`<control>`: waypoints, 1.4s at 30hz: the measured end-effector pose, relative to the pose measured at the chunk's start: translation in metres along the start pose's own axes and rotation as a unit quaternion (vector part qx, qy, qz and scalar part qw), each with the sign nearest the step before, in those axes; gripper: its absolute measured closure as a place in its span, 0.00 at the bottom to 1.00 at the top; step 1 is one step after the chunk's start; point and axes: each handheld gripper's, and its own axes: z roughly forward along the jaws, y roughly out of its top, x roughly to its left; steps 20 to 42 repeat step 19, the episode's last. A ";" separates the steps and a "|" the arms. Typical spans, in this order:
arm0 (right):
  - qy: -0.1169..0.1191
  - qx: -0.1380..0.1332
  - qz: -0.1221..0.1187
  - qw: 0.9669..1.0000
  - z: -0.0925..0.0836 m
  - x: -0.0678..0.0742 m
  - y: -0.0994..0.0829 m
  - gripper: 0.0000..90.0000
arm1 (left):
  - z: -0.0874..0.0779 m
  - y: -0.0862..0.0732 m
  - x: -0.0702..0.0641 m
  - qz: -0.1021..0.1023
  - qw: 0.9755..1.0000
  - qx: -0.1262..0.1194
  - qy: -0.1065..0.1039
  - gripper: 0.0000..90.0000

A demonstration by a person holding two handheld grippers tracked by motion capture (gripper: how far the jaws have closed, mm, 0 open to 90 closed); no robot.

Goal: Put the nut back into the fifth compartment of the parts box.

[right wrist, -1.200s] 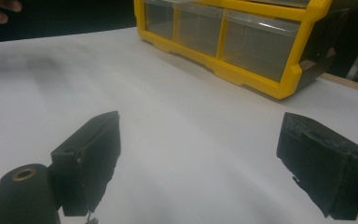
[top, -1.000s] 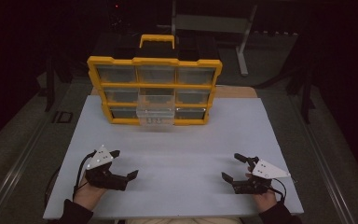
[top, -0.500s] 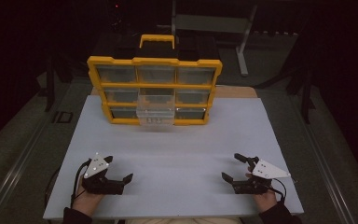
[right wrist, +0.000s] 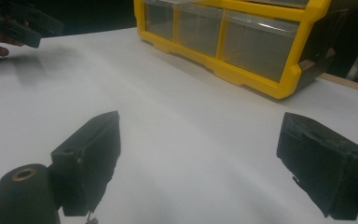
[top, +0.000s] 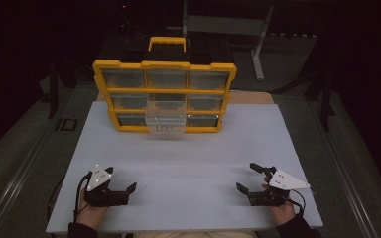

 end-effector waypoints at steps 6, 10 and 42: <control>0.000 0.000 -0.001 1.000 0.000 0.000 0.000 0.15 | -0.001 -0.003 0.002 -0.008 1.000 -0.005 0.017 0.00; 0.000 0.001 -0.001 1.000 0.001 0.000 0.000 0.15 | 0.001 -0.004 0.002 -0.008 1.000 -0.002 0.019 0.00; 0.000 0.002 0.001 1.000 0.001 0.000 -0.001 0.15 | 0.001 -0.005 0.002 -0.009 1.000 -0.008 0.015 0.00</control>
